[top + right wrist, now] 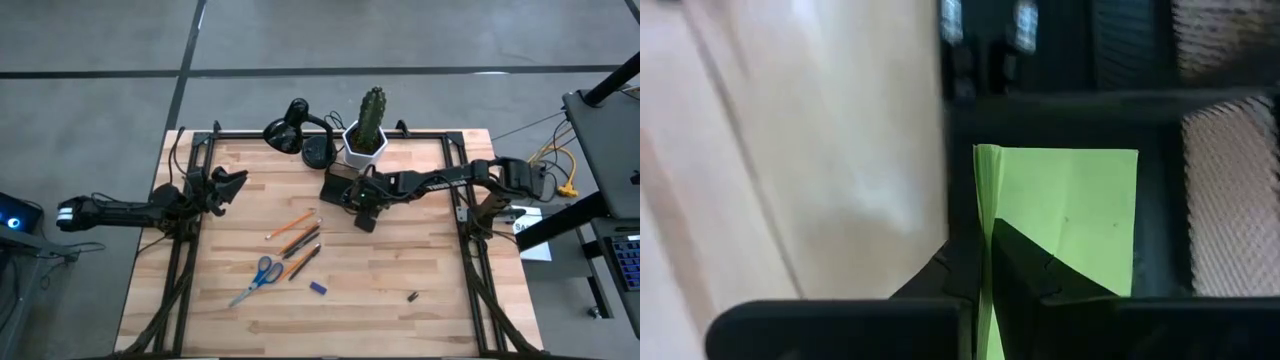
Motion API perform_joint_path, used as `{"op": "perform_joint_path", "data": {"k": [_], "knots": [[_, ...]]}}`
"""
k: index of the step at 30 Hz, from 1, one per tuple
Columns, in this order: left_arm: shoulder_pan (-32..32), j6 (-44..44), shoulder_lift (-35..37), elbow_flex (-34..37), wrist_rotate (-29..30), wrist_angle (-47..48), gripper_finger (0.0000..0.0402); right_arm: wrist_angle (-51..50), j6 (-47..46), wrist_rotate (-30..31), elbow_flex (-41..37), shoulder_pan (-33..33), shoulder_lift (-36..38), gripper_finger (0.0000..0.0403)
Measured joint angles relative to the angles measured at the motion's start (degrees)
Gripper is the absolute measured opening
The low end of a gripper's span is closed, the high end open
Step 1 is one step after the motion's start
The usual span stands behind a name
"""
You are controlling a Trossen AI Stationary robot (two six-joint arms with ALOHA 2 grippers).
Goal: Pick and place office supplies into organizer
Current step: Put the green sticky notes into the black desk organizer, then put the black binder clip into the black desk organizer
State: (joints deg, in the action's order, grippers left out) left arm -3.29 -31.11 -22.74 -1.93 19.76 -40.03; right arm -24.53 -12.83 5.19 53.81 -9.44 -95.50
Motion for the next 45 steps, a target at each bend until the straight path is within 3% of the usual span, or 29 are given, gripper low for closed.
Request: {"op": "perform_joint_path", "data": {"k": [29, 45], "knots": [[0.0, 0.0, 0.0, 0.0, 0.01, 0.0, 0.0128, -1.03, -0.49, 0.8, -0.31, 0.01, 0.0, 0.0011], [0.0, 0.02, 0.0, 0.0, 0.01, 0.0, 0.0128, -3.68, -0.62, 0.74, 2.0, 0.05, 0.04, 0.0118]]}}
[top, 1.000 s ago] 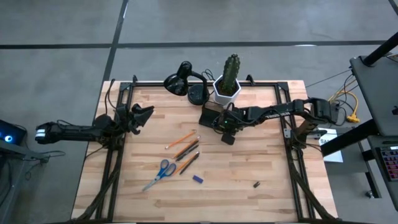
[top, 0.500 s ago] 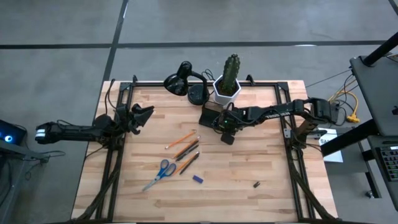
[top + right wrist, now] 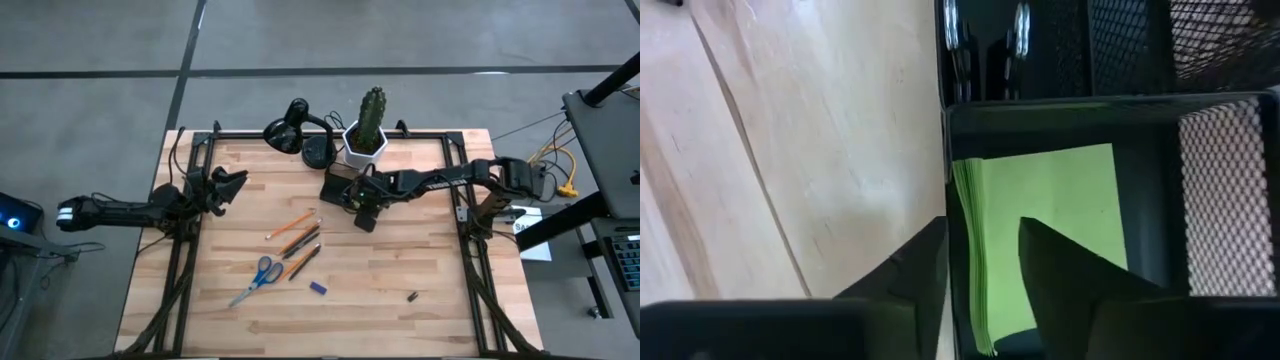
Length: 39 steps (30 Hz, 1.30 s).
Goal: Pick and place office supplies into organizer
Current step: Put the black binder clip into the black desk organizer
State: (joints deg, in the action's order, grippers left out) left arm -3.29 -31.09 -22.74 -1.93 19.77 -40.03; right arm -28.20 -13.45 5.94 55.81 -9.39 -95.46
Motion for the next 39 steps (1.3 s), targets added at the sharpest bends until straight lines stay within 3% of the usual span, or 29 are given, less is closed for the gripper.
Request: {"op": "perform_joint_path", "data": {"k": [11, 20, 27, 32, 39], "knots": [[0.0, -0.01, 0.0, 0.0, -0.01, 0.0, 0.0128, -12.33, -3.75, -0.63, 11.26, 0.31, 0.13, 0.0146], [0.0, 0.0, 0.0, 0.0, -0.02, 0.0, 0.0128, -14.05, -1.45, -7.46, 20.39, 3.66, 0.13, 0.0139], [0.0, 0.0, 0.0, 0.0, -0.02, 0.0, 0.0128, -16.59, 6.03, -16.56, 25.26, 10.09, 0.15, 0.0139], [0.0, 0.0, 0.0, 0.0, -0.02, 0.0, 0.0128, -21.81, 8.9, -16.65, 26.54, 16.64, 0.15, 0.0156], [0.0, 0.0, 0.0, 0.0, -0.02, 0.0, 0.0128, -36.93, 3.31, -16.48, 26.35, 25.87, 0.15, 0.0185]]}}
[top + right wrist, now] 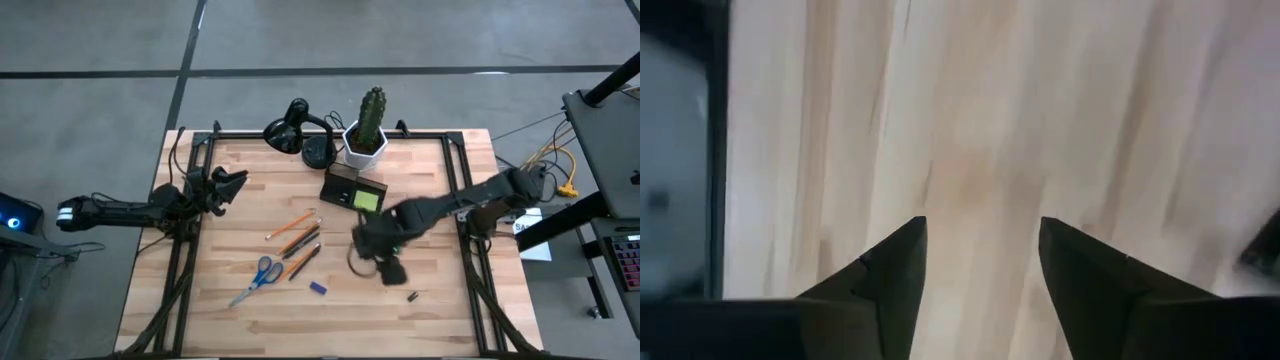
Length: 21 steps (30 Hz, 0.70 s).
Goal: Pick and place office supplies into organizer
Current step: Put the black binder clip into the black desk organizer
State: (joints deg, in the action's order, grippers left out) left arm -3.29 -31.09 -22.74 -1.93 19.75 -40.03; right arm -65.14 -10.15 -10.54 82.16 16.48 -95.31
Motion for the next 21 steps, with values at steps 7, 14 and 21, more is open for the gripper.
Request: {"op": "perform_joint_path", "data": {"k": [7, 14, 21], "knots": [[0.0, 0.0, 0.0, 0.0, 0.0, 0.0, 0.0128, -9.77, -3.97, -0.19, -1.86, 9.85, 0.0, 0.0196], [0.0, 0.0, 0.0, -0.01, 0.0, 0.0, 0.0128, -5.26, -7.59, -0.4, -4.04, 17.32, -0.01, 0.0195], [0.0, 0.0, 0.0, 0.0, 0.0, 0.01, 0.0128, 1.95, -8.15, -0.01, -7.8, 20.31, -0.02, 0.0193]]}}
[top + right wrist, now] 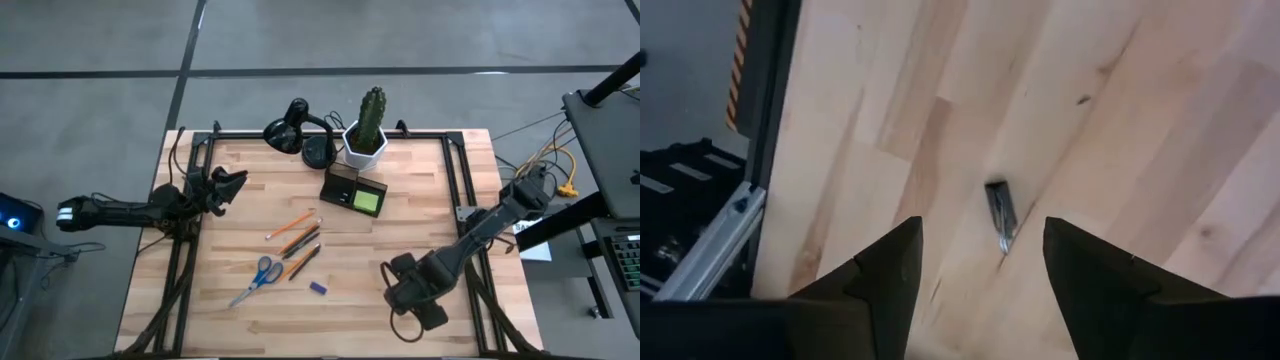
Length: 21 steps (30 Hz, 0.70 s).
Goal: Pick and place office supplies into organizer
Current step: Put the black binder clip into the black desk organizer
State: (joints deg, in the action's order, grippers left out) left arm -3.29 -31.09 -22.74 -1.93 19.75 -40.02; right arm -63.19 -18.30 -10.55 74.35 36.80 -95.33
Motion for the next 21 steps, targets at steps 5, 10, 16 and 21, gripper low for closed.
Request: {"op": "perform_joint_path", "data": {"k": [5, 10, 16, 21], "knots": [[0.0, 0.0, 0.0, -0.01, 0.0, 0.01, 0.0128, 0.17, -5.48, 0.02, -3.47, -0.04, 0.0, 0.0186], [0.0, 0.02, 0.0, 0.0, 0.0, 0.01, 0.0128, 3.21, -5.54, 0.01, -6.73, -0.04, 0.0, 0.0178], [0.0, 0.01, 0.0, -0.01, 0.0, 0.01, 0.0128, 6.0, -5.32, -0.06, -10.16, -0.04, 0.0, 0.0176], [0.0, 0.02, 0.0, 0.0, 0.0, 0.03, 0.0128, 8.14, -5.3, -0.13, -12.67, -0.04, 0.0, 0.0176]]}}
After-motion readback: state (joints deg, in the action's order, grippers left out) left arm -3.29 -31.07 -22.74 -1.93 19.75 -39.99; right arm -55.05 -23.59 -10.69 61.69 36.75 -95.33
